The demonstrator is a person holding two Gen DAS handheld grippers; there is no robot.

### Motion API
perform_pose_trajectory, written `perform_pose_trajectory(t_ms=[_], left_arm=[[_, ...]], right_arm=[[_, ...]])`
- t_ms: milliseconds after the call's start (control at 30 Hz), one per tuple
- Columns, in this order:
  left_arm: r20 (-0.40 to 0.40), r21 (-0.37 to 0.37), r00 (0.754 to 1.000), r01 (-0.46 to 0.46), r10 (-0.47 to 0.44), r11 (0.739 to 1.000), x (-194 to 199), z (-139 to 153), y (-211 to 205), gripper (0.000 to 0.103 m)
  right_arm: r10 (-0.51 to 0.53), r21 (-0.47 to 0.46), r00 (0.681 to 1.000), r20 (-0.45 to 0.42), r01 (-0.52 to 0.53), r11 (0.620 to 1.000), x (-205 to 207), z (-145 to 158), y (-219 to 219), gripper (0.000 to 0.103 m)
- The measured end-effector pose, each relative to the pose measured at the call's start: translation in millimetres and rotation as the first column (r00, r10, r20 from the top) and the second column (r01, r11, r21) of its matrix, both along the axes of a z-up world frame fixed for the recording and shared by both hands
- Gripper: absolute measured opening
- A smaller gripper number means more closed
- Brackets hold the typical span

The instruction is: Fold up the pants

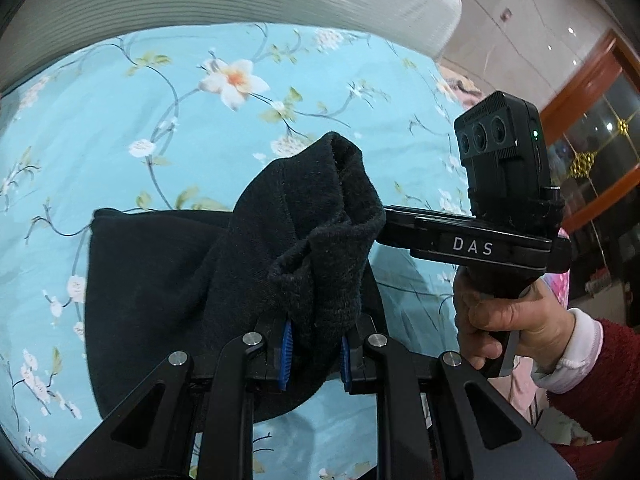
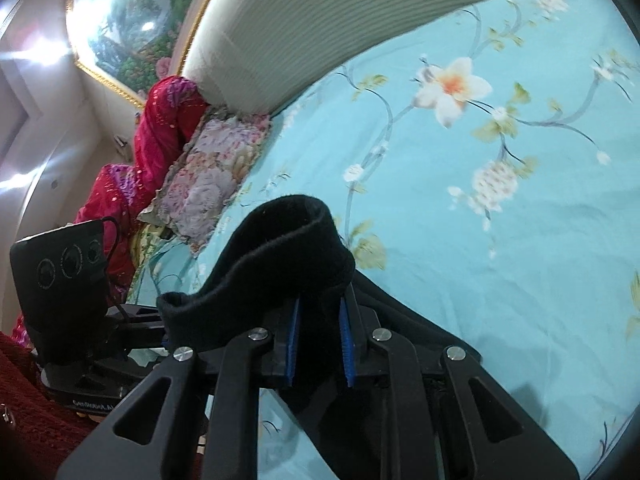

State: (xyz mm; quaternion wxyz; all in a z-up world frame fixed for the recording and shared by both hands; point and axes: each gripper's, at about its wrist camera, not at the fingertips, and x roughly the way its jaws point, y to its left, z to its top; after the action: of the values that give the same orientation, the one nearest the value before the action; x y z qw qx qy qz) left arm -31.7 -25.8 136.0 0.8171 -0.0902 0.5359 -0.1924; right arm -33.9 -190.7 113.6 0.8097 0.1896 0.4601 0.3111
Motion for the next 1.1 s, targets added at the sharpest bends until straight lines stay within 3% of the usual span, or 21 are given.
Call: perform_pose_trajectory(t_ms=[433,600,733,800,867,933,1100], left_arm=[[-0.042,0.018,0.991,0.126,-0.125,0.992,10,-32,-33,0.021],[-0.065,-0.035,0.981,0.18,-0.182,0.983,7,-36,-39,0.04],[-0.08,-0.056,0.972,0.217,-0.222,0.974,2,-37,-43,0.045],[-0.075,-0.058,0.968,0.237,-0.241,0.97,-3,-34,-42,0.046],[-0.066,-0.06,0.966,0.248,-0.251,0.967,-7,-30,-39,0.049],[-0.056,-0.061,0.968,0.243,-0.246,0.968,-10,-26,-32,0.052],[-0.058,-0.077,0.979,0.189,-0.193,0.979,-9,-21,-8,0.056]], right_arm=[[-0.113,-0.055,0.992,-0.06,0.11,0.992,-20,-15,-28,0.015],[-0.21,-0.074,0.973,-0.093,0.204,0.976,-33,-11,-42,0.015],[-0.287,-0.102,0.953,-0.101,0.277,0.955,-44,-9,-48,0.018],[-0.32,-0.113,0.942,-0.104,0.308,0.945,-48,-7,-51,0.029],[-0.352,-0.11,0.932,-0.092,0.341,0.933,-54,-3,-52,0.059],[-0.377,-0.116,0.924,-0.057,0.369,0.922,-60,4,-52,0.065],[-0.399,-0.12,0.916,-0.039,0.392,0.912,-68,13,-44,0.068]])
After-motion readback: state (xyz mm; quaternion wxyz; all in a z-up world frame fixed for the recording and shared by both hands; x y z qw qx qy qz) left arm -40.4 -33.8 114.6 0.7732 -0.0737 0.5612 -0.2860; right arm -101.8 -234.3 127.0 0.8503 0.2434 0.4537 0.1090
